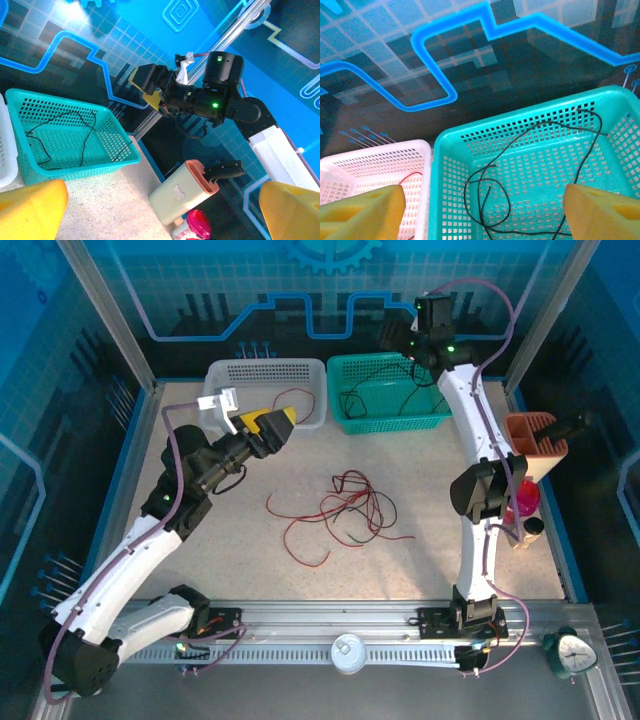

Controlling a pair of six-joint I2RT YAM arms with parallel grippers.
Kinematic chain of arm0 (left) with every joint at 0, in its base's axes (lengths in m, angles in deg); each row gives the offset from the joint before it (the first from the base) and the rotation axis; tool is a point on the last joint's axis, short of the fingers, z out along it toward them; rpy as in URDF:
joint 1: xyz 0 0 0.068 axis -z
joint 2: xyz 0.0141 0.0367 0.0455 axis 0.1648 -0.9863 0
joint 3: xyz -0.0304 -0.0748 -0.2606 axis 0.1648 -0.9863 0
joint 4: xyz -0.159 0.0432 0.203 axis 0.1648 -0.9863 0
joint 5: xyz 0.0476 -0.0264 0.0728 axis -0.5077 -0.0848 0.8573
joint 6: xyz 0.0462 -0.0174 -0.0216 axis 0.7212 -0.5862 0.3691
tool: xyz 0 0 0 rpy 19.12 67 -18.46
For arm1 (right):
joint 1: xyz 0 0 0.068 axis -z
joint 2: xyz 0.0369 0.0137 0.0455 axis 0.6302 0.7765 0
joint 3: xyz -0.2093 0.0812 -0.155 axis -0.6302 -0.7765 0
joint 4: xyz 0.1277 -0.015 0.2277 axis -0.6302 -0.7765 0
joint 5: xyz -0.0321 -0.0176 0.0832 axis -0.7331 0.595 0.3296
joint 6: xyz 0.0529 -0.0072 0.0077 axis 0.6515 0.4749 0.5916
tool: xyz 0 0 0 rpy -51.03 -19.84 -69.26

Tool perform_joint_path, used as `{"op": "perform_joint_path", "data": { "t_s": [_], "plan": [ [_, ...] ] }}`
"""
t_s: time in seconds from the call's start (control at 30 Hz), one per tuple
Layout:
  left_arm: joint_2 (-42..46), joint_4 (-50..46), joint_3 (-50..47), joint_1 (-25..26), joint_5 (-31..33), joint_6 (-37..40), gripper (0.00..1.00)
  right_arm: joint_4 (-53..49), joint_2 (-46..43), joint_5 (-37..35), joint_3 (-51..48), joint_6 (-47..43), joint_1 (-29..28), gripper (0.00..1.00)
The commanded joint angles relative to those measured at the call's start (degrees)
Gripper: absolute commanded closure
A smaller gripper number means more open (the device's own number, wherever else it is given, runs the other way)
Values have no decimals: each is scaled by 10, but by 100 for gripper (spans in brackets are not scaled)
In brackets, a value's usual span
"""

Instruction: Untangle the cables

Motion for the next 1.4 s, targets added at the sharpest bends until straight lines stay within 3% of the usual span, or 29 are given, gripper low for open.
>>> {"op": "perform_joint_path", "data": {
  "t_s": [0.0,0.13,0.4,0.63,0.87,1.03,1.37],
  "plan": [
    [11,-9,-2,5,11,-6,1,-17,-21,-30,-9,-14,13,18],
    [11,-42,6,5,9,9,1,-27,-24,-1,-43,7,30,21],
    [39,-96,-31,4,49,11,1,81,-163,74,-294,-10,-29,24],
    [76,-149,-76,-21,93,-29,1,110,-277,99,-500,-31,-140,29],
    [80,-172,-94,-88,47,-70,1,104,-380,20,-657,-26,-255,37],
    [83,-185,-100,-97,42,-66,1,61,-389,-25,-683,-60,-312,40],
    [75,-181,-97,-102,38,-74,1,14,-241,-92,-613,-142,-357,49]
  ]
}}
